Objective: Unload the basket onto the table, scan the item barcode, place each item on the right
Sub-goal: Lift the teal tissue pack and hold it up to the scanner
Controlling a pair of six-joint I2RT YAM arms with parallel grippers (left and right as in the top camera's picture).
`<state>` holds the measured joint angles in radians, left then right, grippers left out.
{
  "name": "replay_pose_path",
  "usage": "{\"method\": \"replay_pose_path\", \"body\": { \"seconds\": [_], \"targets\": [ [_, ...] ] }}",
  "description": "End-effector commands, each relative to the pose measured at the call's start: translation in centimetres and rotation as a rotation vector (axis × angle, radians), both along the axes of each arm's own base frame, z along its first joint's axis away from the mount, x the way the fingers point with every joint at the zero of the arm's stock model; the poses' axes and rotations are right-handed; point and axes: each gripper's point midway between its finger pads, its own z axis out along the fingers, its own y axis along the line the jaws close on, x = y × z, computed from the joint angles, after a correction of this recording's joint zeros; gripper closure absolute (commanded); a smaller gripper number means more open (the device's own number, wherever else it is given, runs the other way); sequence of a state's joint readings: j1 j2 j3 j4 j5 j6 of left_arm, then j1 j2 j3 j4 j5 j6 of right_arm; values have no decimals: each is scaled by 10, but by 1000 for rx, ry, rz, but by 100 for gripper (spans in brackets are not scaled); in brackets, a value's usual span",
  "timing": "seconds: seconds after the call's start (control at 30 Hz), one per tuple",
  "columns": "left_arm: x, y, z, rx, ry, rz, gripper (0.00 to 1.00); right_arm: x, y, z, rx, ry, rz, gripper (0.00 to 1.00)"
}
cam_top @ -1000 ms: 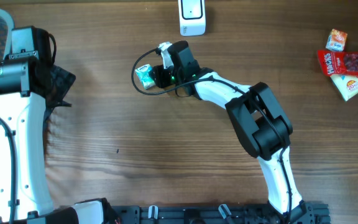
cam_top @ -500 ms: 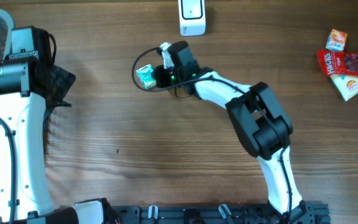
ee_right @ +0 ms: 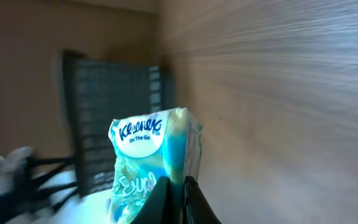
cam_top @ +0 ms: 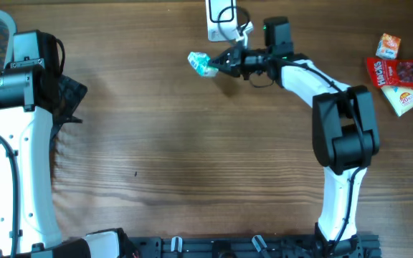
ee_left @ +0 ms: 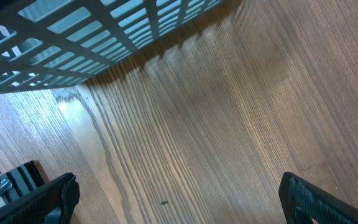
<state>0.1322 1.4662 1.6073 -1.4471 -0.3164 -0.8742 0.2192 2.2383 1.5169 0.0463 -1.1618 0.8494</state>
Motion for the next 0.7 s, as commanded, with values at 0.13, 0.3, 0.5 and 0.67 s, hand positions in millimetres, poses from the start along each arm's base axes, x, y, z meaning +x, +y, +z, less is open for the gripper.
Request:
{"method": "replay_pose_path", "body": {
  "seconds": [0.13,0.3,0.5,0.67],
  "targets": [
    [-1,2,-1,3,3,15,0,-11,-45,81,244,4,180,96],
    [-1,2,-1,3,3,15,0,-7,-83,90,259,3,181,96],
    [-1,2,-1,3,3,15,0,7,-124,90,260,0,95,96],
    [-1,2,-1,3,3,15,0,20,-133,88,249,-15,13,96]
  ]
}}
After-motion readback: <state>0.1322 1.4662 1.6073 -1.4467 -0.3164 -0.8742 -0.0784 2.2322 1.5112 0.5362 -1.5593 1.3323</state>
